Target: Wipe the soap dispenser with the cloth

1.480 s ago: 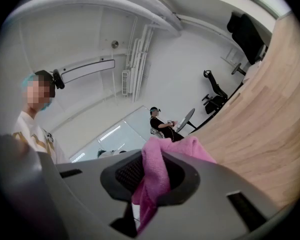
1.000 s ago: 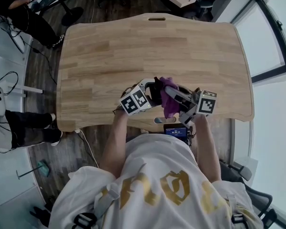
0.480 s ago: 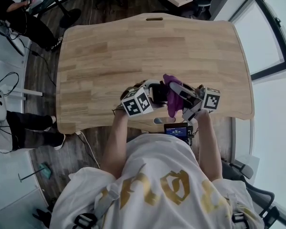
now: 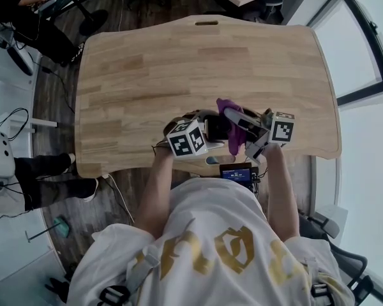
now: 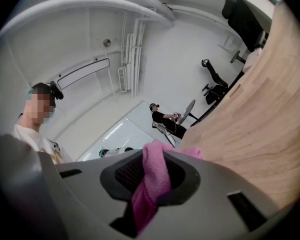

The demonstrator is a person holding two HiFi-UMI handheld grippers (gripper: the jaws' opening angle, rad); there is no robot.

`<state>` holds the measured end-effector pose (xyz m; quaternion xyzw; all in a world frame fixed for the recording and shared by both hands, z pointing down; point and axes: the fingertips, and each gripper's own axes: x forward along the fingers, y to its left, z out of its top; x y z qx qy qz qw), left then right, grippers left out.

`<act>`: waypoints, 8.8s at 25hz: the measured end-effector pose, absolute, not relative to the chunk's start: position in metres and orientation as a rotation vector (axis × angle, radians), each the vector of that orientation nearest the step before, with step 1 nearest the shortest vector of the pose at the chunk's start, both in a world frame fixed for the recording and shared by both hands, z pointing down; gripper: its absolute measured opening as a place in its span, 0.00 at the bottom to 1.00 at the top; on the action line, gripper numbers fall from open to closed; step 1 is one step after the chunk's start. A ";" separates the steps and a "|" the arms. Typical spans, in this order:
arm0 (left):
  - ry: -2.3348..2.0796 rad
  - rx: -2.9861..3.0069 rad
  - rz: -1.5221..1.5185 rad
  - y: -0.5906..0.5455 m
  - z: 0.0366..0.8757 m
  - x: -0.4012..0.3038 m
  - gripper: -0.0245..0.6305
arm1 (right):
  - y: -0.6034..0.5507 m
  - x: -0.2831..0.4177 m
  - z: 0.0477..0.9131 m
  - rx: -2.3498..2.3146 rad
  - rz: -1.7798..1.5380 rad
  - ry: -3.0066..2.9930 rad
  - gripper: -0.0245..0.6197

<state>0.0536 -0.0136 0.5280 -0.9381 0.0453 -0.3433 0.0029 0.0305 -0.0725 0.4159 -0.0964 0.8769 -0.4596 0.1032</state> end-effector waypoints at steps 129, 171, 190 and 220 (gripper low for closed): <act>0.665 -3.355 -0.430 -0.085 0.461 -0.032 0.58 | -0.072 -0.004 0.430 -0.526 -1.240 2.574 0.12; 0.249 -3.472 -0.074 -0.059 0.413 0.001 0.58 | -0.112 0.022 0.445 -0.837 -1.279 2.448 0.12; 0.459 -3.446 0.163 -0.087 0.392 -0.014 0.58 | -0.078 -0.018 0.444 -0.444 -1.524 2.251 0.12; 0.617 -3.470 0.140 -0.113 0.404 0.004 0.59 | -0.092 0.022 0.450 -0.335 -1.589 1.782 0.12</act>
